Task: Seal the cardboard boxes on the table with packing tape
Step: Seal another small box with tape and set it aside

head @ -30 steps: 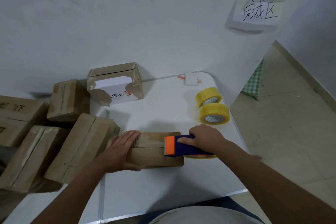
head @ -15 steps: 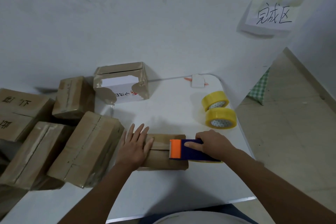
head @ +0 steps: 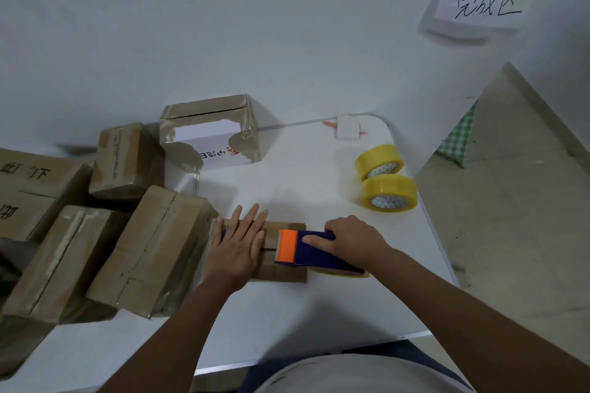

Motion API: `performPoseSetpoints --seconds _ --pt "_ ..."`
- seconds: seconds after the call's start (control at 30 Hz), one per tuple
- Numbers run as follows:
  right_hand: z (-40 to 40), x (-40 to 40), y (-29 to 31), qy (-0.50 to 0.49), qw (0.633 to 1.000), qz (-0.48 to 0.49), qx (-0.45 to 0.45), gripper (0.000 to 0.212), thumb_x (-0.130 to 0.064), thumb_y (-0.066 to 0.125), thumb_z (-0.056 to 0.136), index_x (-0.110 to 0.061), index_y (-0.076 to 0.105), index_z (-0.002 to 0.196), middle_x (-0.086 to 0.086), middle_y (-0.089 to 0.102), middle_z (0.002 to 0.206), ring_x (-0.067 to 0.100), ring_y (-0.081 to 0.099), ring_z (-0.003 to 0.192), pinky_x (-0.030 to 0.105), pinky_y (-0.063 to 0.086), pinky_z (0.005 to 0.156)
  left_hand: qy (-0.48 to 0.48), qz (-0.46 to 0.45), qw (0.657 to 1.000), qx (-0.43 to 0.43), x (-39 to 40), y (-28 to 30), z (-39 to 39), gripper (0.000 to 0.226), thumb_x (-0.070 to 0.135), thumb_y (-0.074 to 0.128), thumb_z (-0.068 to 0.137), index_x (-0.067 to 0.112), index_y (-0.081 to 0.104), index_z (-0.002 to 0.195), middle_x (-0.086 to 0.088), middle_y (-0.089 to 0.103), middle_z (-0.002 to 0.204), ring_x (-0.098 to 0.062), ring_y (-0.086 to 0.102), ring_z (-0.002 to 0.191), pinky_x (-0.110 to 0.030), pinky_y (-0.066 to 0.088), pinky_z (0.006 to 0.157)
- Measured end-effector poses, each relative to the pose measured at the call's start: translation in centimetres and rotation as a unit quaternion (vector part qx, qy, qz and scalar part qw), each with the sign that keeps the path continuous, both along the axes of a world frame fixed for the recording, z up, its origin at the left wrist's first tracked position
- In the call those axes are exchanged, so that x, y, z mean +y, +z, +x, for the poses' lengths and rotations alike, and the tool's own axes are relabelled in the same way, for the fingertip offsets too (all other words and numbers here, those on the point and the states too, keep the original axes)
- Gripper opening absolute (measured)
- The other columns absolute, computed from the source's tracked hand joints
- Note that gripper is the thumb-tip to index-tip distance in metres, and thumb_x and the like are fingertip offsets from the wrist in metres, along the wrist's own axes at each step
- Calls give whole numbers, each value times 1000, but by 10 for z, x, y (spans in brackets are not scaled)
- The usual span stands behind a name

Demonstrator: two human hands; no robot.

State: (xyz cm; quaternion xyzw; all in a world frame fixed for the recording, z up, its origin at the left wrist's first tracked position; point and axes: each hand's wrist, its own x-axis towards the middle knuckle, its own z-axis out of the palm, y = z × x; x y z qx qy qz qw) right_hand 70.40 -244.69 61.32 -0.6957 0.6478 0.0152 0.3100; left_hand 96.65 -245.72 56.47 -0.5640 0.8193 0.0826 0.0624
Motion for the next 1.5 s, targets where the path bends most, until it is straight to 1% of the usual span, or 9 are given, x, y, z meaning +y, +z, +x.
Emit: performPoseSetpoints --seconds 0.1,0.33,0.47,0.67,0.87,1.0,1.17,1.3,1.5 --pt "-31 4 -2 -16 999 -21 23 58 -79 39 82 -23 52 70 -3 54 68 15 55 65 31 39 56 5 -8 1000 3 -1 -2 0 59 46 -9 98 35 -8 156 16 -13 163 -12 -21 150 -45 -7 122" --pt "-45 6 -19 9 1000 -9 14 56 -75 39 85 -23 57 85 -6 56 72 10 54 64 26 39 56 0 -9 1000 4 -2 2 1 61 52 -9 96 33 -13 154 10 -19 162 -16 -21 150 -44 -10 121" --pt "-52 12 -28 -7 1000 10 -9 50 -69 42 89 -22 57 85 -1 61 79 12 57 68 24 42 58 -96 -7 995 23 4 5 -3 64 60 7 101 31 -1 158 12 -7 165 -13 -13 152 -46 -7 121" --pt "-48 18 -37 -31 998 14 -43 54 -65 42 92 -15 62 93 4 67 87 17 63 75 31 49 69 -83 48 995 4 10 3 -6 72 66 0 94 30 -14 155 12 -22 161 -14 -26 148 -49 -8 122" --pt "-38 25 -42 -36 998 16 -47 57 -69 40 90 -17 63 90 3 67 85 17 62 75 34 51 71 -212 52 976 -9 10 7 -25 114 93 20 77 19 -14 156 1 -24 162 -19 -25 149 -46 -17 119" --pt "-36 28 -40 -55 997 18 -60 56 -66 42 92 -14 62 89 5 67 83 20 62 75 35 50 71 -205 32 978 -15 7 3 -30 114 91 27 77 17 -5 158 0 -5 166 -20 -12 152 -43 -12 121" --pt "-48 31 -34 -44 996 -6 -81 50 -66 45 90 -20 57 77 -1 61 70 16 58 65 30 43 61 -212 18 977 -1 9 -1 -29 107 86 30 83 13 9 159 -4 16 164 -24 11 152 -50 5 122" --pt "-68 36 -32 -31 998 12 -61 50 -66 46 89 -19 60 83 0 65 76 14 61 66 30 48 64 -209 6 978 14 11 -1 -30 105 81 39 84 12 14 158 -4 17 164 -25 14 151 -52 10 122" --pt "-80 44 -40 -50 996 30 -62 44 -68 46 88 -25 56 82 -4 65 78 9 61 67 24 47 60 -198 3 980 18 14 -1 -32 105 79 43 82 14 11 159 -2 7 166 -22 4 153 -49 3 121"
